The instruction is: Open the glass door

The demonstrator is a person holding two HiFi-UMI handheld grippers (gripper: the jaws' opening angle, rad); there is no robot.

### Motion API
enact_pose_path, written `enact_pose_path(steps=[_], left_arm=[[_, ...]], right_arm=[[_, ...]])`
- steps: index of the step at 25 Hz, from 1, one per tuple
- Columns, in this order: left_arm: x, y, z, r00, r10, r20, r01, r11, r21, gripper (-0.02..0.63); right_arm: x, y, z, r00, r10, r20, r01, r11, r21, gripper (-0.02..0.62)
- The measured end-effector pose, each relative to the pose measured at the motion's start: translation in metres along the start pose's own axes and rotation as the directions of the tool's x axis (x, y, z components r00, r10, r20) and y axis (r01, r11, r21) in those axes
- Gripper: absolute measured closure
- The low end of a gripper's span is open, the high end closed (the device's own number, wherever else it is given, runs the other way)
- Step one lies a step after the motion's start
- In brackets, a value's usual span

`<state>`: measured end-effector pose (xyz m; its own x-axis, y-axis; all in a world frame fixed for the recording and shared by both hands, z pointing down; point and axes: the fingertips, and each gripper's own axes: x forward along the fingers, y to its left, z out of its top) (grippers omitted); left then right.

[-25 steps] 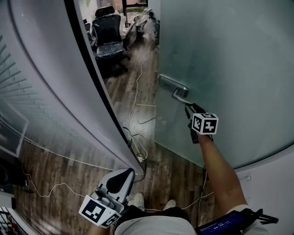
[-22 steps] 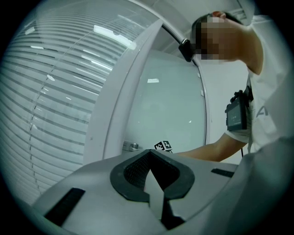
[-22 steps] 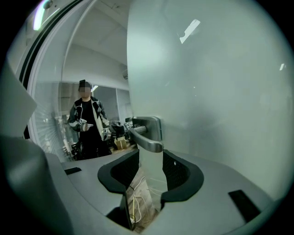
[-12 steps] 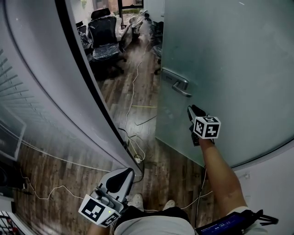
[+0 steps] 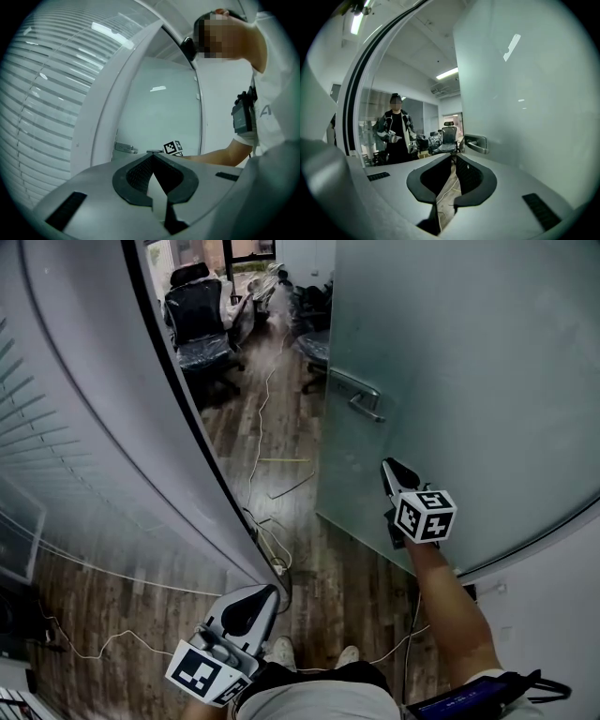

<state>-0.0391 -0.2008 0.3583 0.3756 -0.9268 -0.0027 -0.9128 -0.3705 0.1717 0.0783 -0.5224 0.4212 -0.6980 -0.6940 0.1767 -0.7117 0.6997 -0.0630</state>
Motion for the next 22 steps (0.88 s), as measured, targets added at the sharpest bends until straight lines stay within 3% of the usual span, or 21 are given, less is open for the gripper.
enact_pose_path(steps=[8,14,18,22], left_arm=[[-0.033,0.009,-0.003,0.990,-0.141,-0.002,0.141,0.990,-0.001,0.607],[-0.040,-0.004,-0.004,0.968,-0.251,-0.025,0.251,0.968,0.010,0.607],[-0.047,-0.014,-0.005,0.961,-0.277,-0.026,0.277,0.961,0.009,0.607],[-0.063,-0.025,-0.008,0.956,-0.294,-0.018,0.294,0.956,0.012,0.607]], right_arm=[[-0.066,0.070,0.022,0.992,-0.074,0.102,0.075,0.997,-0.006,0.574],[-0.137,0.097,0.040,0.972,-0.126,0.196,0.122,0.992,0.033,0.593],[-0.180,0.118,0.048,0.959,-0.136,0.249,0.123,0.990,0.067,0.594],[-0.220,0.147,0.042,0.959,-0.114,0.258,0.108,0.993,0.037,0.594]])
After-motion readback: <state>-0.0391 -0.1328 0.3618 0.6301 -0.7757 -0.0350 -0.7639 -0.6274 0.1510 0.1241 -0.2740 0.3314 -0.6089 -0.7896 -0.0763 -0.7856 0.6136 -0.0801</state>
